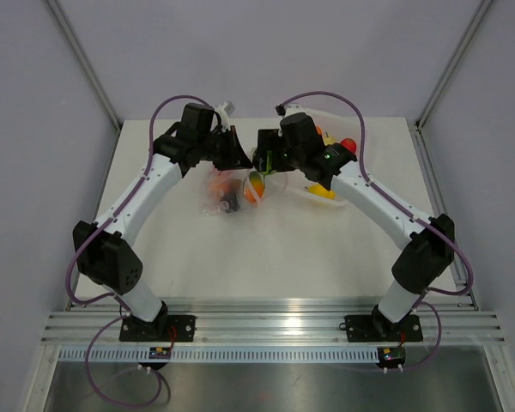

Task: Place the food in the zip-top bag and seal the zipper
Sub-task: Place the fake fruit in the zipper food storage bag.

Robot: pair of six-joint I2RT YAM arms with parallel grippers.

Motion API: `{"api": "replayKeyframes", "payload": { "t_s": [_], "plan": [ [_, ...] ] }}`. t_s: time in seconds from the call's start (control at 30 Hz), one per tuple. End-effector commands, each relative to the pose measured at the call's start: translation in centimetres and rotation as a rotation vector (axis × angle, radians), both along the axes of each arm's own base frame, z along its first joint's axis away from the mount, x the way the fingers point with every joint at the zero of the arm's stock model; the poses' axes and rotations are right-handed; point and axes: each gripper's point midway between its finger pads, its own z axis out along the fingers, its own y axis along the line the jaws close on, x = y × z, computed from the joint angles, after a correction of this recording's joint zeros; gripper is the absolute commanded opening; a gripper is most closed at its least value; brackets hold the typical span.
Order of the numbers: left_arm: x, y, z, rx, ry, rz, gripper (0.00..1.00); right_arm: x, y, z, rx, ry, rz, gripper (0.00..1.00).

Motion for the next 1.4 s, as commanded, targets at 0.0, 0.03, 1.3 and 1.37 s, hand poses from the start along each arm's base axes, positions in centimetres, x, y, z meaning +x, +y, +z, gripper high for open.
{"api": "replayKeyframes", "payload": {
  "t_s": [0.0,0.03,1.3,1.37],
  "plan": [
    [0.1,-0.3,2.0,-0.038,-0.053,-0.018,0.00,0.7,1.4,1.6,0.041,-0.045,0.022,0.56],
    [0.1,-0.4,2.0,-0.039,-0.053,-0.019,0.00,0.7,1.4,1.5,0.042,-0.043,0.020,0.57],
    [0.2,-0.4,2.5,-0.043,-0.061,-0.021,0.00,-0.4,0.3,1.6,0.041,-0.035,0.006,0.99],
    [0.1,-0.4,2.4,-0.043,-0.059,-0.021,0.00,-0.5,-0.1,2.1,0.040,-0.049,-0.007,0.98]
  ]
}}
